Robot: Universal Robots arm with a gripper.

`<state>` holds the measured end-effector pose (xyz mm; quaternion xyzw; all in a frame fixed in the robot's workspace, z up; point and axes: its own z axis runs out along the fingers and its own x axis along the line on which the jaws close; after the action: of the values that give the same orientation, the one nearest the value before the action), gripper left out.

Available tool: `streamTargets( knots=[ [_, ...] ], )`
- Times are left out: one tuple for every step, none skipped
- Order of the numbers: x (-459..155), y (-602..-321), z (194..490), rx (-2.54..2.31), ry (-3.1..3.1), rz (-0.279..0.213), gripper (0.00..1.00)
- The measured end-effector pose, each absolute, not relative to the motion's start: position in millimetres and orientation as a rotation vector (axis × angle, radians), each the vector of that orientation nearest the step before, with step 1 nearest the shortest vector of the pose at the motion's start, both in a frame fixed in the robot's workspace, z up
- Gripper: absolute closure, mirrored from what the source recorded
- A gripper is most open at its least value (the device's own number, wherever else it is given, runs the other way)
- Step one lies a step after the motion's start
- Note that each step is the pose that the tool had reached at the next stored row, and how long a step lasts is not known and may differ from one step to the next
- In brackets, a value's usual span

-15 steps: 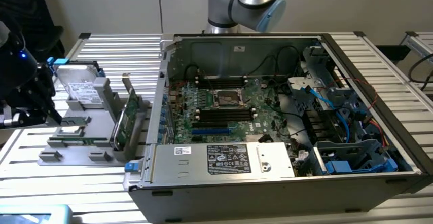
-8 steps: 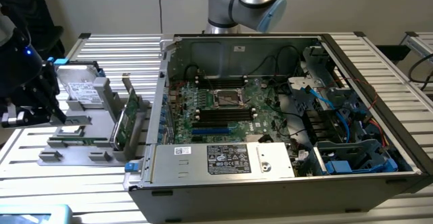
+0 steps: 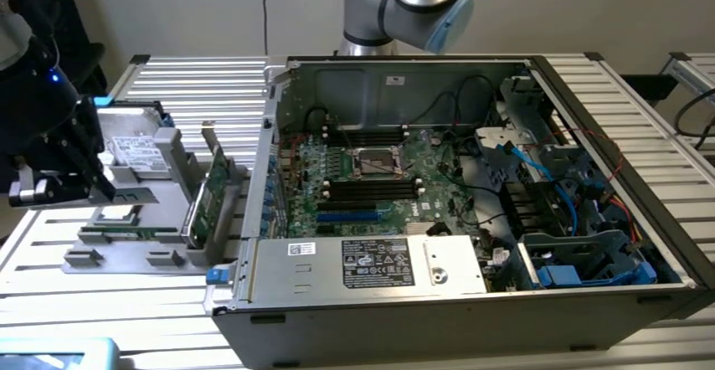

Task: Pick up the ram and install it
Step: 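Pick up the ram and move it above insertion slot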

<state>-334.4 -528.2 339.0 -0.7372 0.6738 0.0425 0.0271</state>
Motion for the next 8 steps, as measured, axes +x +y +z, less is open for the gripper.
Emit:
streamTargets(
  knots=[
    [-332.9,-528.3,341.3,-2.278,2.08,0.131,0.86],
    [-331.6,-528.4,343.3,-2.279,2.079,0.131,0.86],
    [-330.5,-528.5,345.5,-2.28,2.078,0.131,0.86],
    [-330.2,-528.4,347.5,-2.282,2.079,0.129,0.86],
    [-330.1,-528.4,347.4,-2.283,2.079,0.128,0.86],
    [-330.1,-528.4,347.4,-2.283,2.079,0.128,0.86],
    [-330.1,-528.4,347.4,-2.283,2.079,0.128,0.86],
    [-330.1,-528.4,347.5,-2.283,2.079,0.128,0.86]
  ],
)
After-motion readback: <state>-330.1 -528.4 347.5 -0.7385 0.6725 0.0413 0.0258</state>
